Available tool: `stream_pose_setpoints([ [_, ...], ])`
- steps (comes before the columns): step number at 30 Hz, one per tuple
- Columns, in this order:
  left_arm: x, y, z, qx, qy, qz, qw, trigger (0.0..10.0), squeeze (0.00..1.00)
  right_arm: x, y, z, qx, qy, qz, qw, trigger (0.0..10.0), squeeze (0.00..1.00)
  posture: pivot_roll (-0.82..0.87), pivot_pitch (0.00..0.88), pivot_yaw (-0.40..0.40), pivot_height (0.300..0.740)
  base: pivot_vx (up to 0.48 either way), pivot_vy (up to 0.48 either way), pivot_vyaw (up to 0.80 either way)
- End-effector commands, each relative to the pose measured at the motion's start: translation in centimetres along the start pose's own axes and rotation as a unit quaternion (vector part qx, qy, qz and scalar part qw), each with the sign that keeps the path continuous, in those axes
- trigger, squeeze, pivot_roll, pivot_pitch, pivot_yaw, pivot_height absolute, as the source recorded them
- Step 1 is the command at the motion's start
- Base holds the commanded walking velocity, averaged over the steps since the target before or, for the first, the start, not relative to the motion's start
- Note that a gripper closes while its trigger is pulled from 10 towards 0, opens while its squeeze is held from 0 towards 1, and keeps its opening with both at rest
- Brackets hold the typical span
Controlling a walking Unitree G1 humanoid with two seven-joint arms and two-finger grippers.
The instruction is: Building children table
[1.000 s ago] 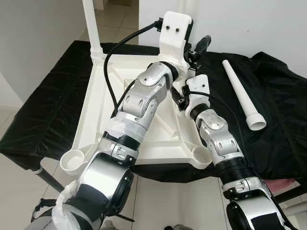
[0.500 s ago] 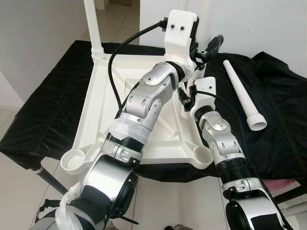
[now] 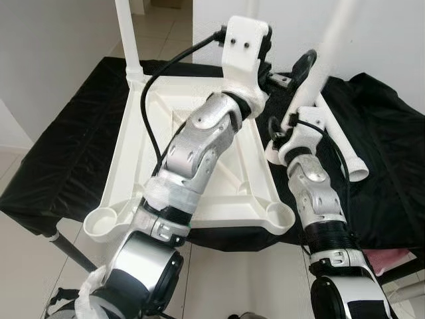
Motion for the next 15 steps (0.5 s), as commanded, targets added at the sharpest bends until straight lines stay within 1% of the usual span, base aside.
stream_pose_setpoints([
  [1, -1.2, 0.3, -0.2, 0.004, -0.013, -0.05, 0.999, 10.0, 0.0, -0.5, 0.3, 0.4, -0.012, -0.02, -0.011, 1.0, 10.0, 0.0, -0.02, 0.0, -0.034, 0.74, 0.0, 0.0, 0.0],
  [2, -1.2, 0.3, -0.2, 0.004, -0.013, -0.05, 0.999, 10.0, 0.0, -0.5, 0.3, 0.4, -0.012, -0.02, -0.011, 1.0, 10.0, 0.0, -0.02, 0.0, -0.034, 0.74, 0.0, 0.0, 0.0],
  [4, -0.7, 1.2, -1.1, 0.015, -0.028, -0.045, 0.999, 10.0, 0.0, -0.1, 1.0, 0.2, -0.014, -0.026, 0.002, 1.0, 10.0, 0.0, -0.02, 0.0, -0.036, 0.74, 0.0, 0.0, 0.0],
  [5, -0.7, 1.2, -1.1, 0.015, -0.028, -0.045, 0.999, 10.0, 0.0, -0.1, 1.0, 0.2, -0.014, -0.026, 0.002, 1.0, 10.0, 0.0, -0.02, 0.0, -0.036, 0.74, 0.0, 0.0, 0.0],
  [6, -0.4, 2.0, -1.8, 0.027, -0.039, -0.041, 0.998, 10.0, 0.0, 0.1, 1.5, 0.2, -0.016, -0.035, 0.007, 0.999, 10.0, 0.0, -0.03, 0.0, -0.033, 0.74, 0.0, 0.0, 0.0],
  [7, -0.2, 2.4, -2.1, 0.032, -0.041, -0.038, 0.998, 10.0, 0.0, 0.0, 1.7, 0.3, -0.019, -0.037, 0.007, 0.999, 10.0, 0.0, -0.03, 0.0, -0.032, 0.74, 0.0, 0.0, 0.0],
  [9, 0.5, 3.2, -3.5, 0.055, -0.048, -0.024, 0.997, 10.0, 0.0, 0.1, 2.1, 0.4, -0.023, -0.105, 0.013, 0.994, 10.0, 0.0, -0.03, 0.0, -0.032, 0.74, 0.0, 0.0, 0.0],
  [10, 0.5, 3.2, -3.5, 0.055, -0.048, -0.024, 0.997, 10.0, 0.0, 0.1, 2.1, 0.4, -0.023, -0.105, 0.013, 0.994, 10.0, 0.0, -0.03, 0.0, -0.032, 0.74, 0.0, 0.0, 0.0],
  [11, 0.8, 3.5, -4.0, 0.064, -0.05, -0.02, 0.996, 10.0, 0.0, 0.1, 2.3, 0.5, -0.025, -0.126, 0.016, 0.992, 10.0, 0.0, -0.03, 0.0, -0.032, 0.74, 0.0, 0.0, 0.0],
  [12, 0.8, 3.5, -4.0, 0.064, -0.05, -0.02, 0.996, 10.0, 0.0, 0.1, 2.3, 0.5, -0.025, -0.126, 0.016, 0.992, 10.0, 0.0, -0.03, 0.0, -0.032, 0.74, 0.0, 0.0, 0.0],
  [13, 1.1, 4.2, -5.2, 0.082, -0.056, -0.014, 0.995, 10.0, 0.0, 0.5, 2.8, 0.4, -0.026, -0.132, 0.027, 0.991, 10.0, 0.0, -0.03, 0.0, -0.03, 0.74, 0.0, 0.0, 0.0],
  [15, 1.3, 5.4, -6.8, 0.106, -0.064, -0.009, 0.992, 10.0, 0.0, 0.8, 3.3, -0.2, -0.015, -0.132, 0.033, 0.991, 10.0, 0.0, -0.03, 0.0, -0.031, 0.74, 0.0, 0.0, 0.0],
])
Point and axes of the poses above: a point about 5 cm out from each wrist's last joint towards the gripper, its own y axis pointing back from the gripper into the wrist, its own z axis along the axis of the wrist's last joint, x = y × z, the point moved 5 cm from there along -y, pointing out of the wrist towards the gripper, and after that the axes turned 6 degrees about y, right-handed, at the moved point
